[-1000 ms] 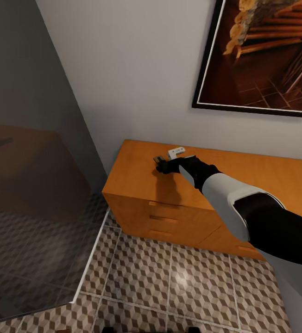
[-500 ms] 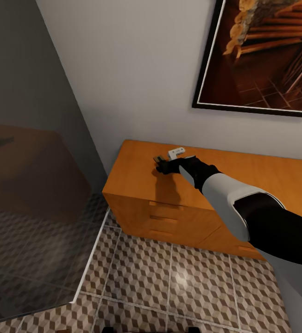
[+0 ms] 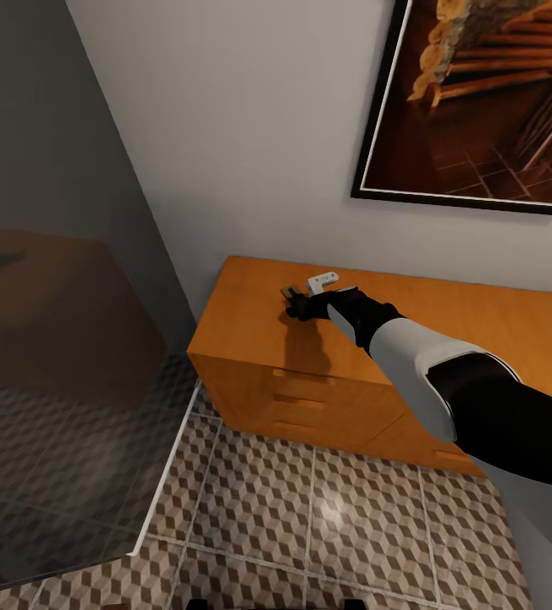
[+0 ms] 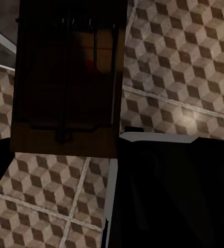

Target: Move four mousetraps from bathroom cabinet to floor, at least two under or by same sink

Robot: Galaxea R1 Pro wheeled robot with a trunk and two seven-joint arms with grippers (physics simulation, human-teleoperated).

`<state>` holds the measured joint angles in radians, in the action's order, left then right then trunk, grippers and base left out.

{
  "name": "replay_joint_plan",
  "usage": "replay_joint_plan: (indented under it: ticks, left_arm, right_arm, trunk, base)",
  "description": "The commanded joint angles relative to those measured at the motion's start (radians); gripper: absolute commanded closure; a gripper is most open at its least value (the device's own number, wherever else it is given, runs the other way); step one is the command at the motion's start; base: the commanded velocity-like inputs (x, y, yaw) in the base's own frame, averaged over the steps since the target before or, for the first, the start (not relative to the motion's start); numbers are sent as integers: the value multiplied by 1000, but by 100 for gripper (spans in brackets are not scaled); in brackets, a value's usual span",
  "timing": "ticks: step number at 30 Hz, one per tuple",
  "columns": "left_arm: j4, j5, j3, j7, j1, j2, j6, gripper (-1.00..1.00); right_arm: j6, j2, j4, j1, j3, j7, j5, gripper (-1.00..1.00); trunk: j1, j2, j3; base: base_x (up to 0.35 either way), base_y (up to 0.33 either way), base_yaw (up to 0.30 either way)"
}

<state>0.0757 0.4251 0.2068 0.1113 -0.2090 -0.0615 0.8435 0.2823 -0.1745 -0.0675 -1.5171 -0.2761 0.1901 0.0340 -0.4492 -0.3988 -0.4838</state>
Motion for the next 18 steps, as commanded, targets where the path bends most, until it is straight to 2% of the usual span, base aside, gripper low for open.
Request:
replay_joint_plan:
  ticks: [1,15,16,18]
  left_arm:
    - [4,8,3,5,-2,0,5,100]
    - [4,8,3,5,-1,0,5,100]
    - [4,8,3,5,-2,0,5,100]
    - [4,8,3,5,-1,0,5,100]
  right_arm:
    - [5,0,13,0,-3,2,3,-100]
    - [5,0,17,0,-4,3,3,-100]
    - [5,0,17,0,-4,3,3,100]
    - [4,0,17,0,-4,3,3,100]
  trunk:
    - [-1,-1,-2]
    - [-1,-1,-2]
    - [-1,-1,-2]
    - [-1,-1,-2]
  base:
    - [0,0,0]
    - [0,0,0]
    - [0,0,0]
    - [0,0,0]
